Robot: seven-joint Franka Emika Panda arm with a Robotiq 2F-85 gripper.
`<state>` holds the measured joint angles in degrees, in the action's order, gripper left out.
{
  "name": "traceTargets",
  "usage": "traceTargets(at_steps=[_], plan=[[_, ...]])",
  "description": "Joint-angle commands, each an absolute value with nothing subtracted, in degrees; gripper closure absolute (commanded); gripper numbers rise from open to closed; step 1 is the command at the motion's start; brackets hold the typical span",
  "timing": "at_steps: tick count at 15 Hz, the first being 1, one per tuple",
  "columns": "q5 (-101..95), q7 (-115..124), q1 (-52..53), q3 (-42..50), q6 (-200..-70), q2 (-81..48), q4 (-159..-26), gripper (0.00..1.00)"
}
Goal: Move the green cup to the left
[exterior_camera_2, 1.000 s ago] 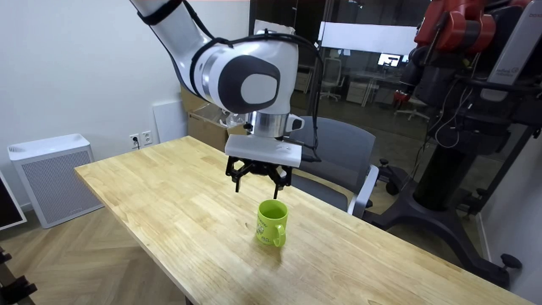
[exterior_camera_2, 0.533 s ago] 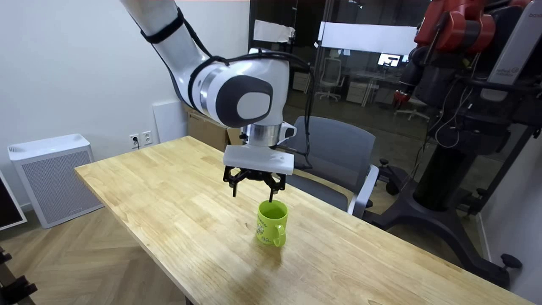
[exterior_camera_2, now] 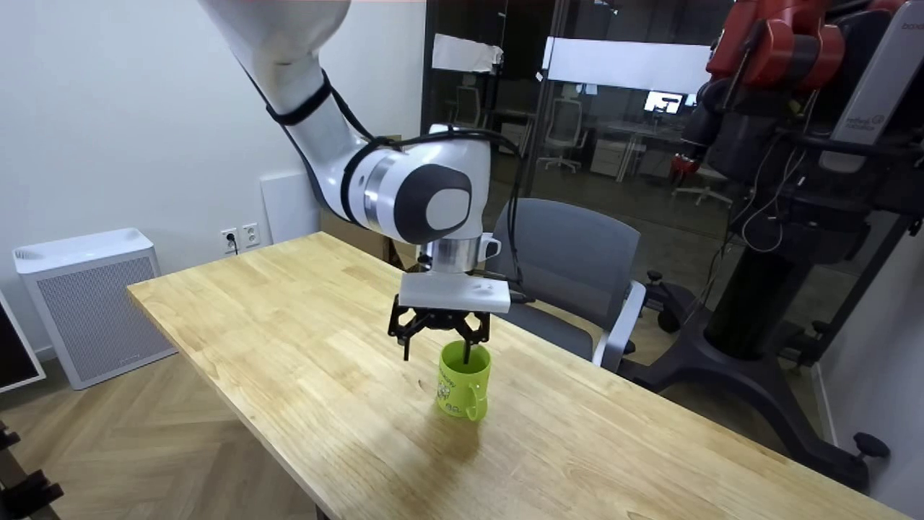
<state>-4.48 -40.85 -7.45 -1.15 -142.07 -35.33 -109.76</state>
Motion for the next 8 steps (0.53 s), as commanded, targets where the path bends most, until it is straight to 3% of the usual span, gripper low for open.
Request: traceTargets(at_steps=[1,3,4,5,8], plan=[[-7.4,-40.1,-7.3,-1.1,-138.0,-39.1,-104.0,0.00],[-8.0,-40.4,-7.4,-1.3,-136.3,-40.6,-102.2,0.00],[-8.1,-40.4,-7.5,-1.4,-135.8,-41.1,-101.4,0.25],[-8.1,-40.6,-7.6,-1.5,-135.3,-41.7,-100.6,0.27],[-7.8,-41.0,-7.9,-1.7,-134.1,-42.8,-98.9,0.48]])
